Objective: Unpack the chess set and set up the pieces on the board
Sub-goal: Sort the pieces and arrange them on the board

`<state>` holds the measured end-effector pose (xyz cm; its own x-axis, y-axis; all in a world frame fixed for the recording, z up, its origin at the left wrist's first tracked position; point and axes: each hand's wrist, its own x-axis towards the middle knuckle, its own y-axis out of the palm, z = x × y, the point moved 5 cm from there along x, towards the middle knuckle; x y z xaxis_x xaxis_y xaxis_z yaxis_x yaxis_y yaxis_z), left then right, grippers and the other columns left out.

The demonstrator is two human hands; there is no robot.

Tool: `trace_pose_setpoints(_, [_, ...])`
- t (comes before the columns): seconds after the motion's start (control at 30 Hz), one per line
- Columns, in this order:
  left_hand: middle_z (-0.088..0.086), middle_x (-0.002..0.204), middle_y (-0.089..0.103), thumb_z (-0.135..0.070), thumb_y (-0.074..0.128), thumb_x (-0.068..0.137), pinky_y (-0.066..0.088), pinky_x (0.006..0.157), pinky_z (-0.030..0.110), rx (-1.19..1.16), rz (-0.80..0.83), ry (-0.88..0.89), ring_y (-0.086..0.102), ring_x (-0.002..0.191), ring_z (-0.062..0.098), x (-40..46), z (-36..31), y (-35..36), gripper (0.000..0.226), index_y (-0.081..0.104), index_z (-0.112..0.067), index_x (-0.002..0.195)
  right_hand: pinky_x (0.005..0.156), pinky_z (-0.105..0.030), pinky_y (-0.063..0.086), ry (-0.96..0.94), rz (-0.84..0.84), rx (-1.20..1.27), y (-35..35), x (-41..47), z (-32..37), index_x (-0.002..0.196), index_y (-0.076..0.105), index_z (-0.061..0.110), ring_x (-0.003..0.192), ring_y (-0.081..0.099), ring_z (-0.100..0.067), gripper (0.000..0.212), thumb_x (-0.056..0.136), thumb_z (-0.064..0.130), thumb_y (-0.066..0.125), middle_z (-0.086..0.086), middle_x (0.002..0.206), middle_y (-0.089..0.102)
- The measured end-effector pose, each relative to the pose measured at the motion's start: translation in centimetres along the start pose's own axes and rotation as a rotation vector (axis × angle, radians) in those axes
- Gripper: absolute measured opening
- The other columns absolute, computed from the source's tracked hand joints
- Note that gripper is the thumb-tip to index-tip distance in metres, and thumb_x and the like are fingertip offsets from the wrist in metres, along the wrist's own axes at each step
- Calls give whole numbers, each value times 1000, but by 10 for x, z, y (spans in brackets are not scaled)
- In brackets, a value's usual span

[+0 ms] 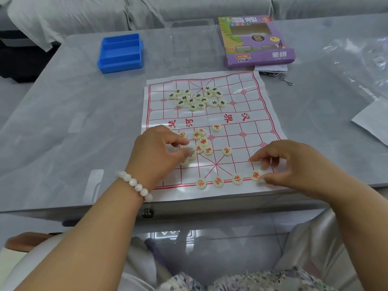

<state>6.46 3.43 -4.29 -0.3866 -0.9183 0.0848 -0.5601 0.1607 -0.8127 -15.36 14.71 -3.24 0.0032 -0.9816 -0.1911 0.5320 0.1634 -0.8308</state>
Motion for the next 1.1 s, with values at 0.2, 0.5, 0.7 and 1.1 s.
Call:
trace_pose_setpoints(0.2, [-15,97,52,-57,68,71,40,91,37,116,28,-9,46,94,9,4,-10,9,42,70,-33,106,67,-13,41,3,-88,61,-2,6,0,89,57,44,82,54,-4,28,72,35,76,15,84,60])
trace_pose_setpoints(0.5, [-8,112,61,-58,64,74,35,93,38,235,72,-66,49,107,15,9,-15,20,44,68,-33,111,61,-11,38,70,-116,-26,-3,26,8,99,60,37,78,54,-6,23,79,40,70,15,87,58])
trace_pose_setpoints(0.7, [-8,102,62,-44,63,81,36,94,36,148,5,-42,52,103,14,12,-19,21,32,68,-34,110,59,-7,32,71,-106,-87,0,50,22,107,63,31,71,50,-4,28,82,42,67,16,85,52])
trace_pose_setpoints(1.1, [-9,104,61,-51,59,81,34,90,37,224,15,-95,52,106,16,29,-24,31,31,68,-34,105,60,-9,34,124,-139,-40,-3,31,4,103,63,33,76,52,-4,22,83,41,66,15,89,58])
